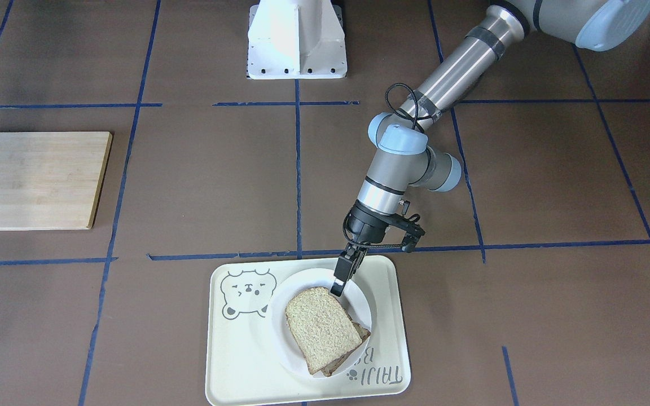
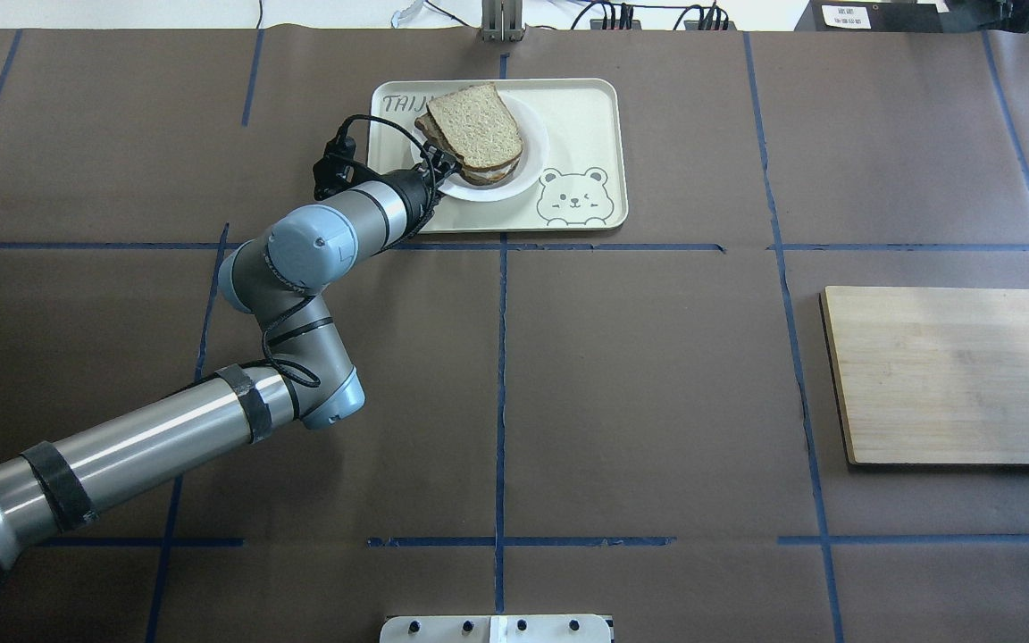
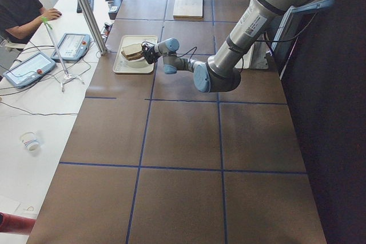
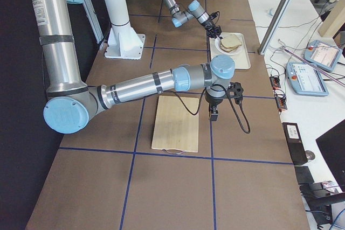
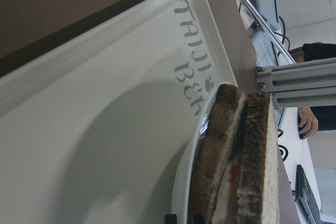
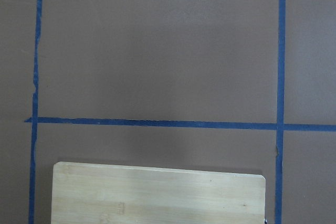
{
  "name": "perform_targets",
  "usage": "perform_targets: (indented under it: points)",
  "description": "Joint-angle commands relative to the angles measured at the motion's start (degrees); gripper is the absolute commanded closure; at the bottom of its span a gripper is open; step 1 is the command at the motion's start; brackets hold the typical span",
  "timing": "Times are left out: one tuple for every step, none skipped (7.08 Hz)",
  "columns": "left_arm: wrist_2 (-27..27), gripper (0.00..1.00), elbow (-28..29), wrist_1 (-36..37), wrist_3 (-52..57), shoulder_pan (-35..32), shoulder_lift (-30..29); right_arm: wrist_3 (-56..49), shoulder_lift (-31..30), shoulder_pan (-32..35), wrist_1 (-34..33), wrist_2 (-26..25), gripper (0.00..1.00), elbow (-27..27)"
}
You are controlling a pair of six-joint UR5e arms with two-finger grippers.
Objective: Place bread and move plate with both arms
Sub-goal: 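Release the plate and withdraw the left arm away from the tray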
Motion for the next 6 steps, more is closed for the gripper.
perform_targets:
  points:
    - [-1.7,0.0,-5.5,0.2,2.1,-0.2,3.6,-0.1,-0.2,0.0,0.0,0.0,0.0,-0.3]
    - [-5.5,0.0,-12.5,2.4,4.4,-1.5,8.0,-0.1,-0.2,0.0,0.0,-0.1,0.0,-0.3]
    - [-9.5,0.0,-18.4,7.2,5.7,-3.1,10.9,-0.1,-0.2,0.0,0.0,-0.1,0.0,-0.3]
    - [-12.9,0.0,-23.8,12.7,7.9,-5.1,13.0,-0.1,-0.3,0.0,0.0,-0.1,0.0,-0.3]
    - [-16.7,0.0,-29.6,16.3,12.8,-7.1,16.6,-0.5,-0.5,0.0,0.0,0.0,0.0,-0.2]
    - [-21.0,0.0,-35.4,19.9,18.7,-10.1,22.0,-0.7,-0.9,0.1,0.0,-0.1,0.0,-0.2]
